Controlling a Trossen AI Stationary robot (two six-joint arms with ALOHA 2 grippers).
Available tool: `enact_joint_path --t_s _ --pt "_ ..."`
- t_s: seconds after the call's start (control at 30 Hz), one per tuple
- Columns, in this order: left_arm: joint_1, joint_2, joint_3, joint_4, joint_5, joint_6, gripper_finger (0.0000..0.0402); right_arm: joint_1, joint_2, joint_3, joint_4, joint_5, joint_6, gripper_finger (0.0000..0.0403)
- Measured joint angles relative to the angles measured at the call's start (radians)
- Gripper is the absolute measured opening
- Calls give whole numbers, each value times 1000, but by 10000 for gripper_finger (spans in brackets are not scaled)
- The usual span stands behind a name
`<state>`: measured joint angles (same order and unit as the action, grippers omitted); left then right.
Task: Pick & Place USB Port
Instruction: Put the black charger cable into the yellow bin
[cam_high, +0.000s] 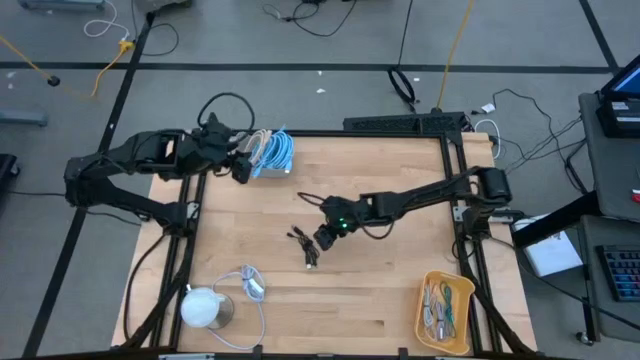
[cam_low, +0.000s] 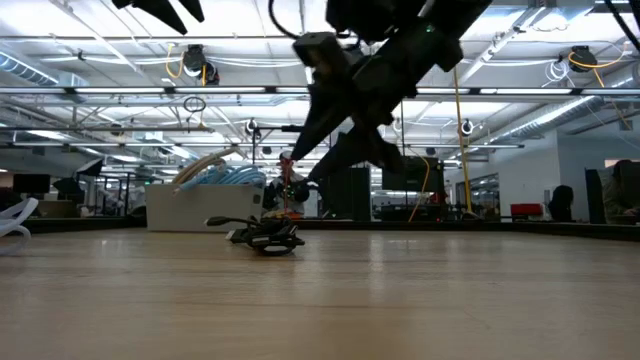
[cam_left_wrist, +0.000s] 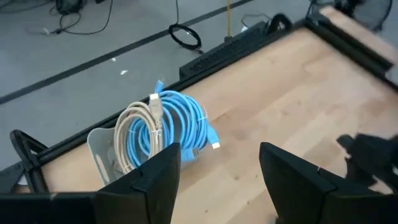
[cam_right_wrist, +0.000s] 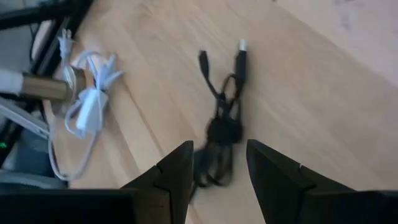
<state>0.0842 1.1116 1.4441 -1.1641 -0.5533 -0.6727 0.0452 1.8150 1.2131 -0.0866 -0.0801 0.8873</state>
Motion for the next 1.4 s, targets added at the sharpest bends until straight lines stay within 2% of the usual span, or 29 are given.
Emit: enact_joint_path --t_s 0.33,0.73,0.97,1.23,1.4 --pt "-82 1 0 -39 -29 102 225 37 130 96 4 7 123 141" --pt "-113 0 0 -78 -60 146 225 33 152 118 -93 35 116 141" --pt "-124 0 0 -90 -58 130 225 32 173 118 -55 77 119 141" --pt "-153 0 -1 -112 -58 95 225 37 246 118 39 8 163 141" --pt "-152 0 -1 -118 -61 84 225 43 252 116 90 1 165 140"
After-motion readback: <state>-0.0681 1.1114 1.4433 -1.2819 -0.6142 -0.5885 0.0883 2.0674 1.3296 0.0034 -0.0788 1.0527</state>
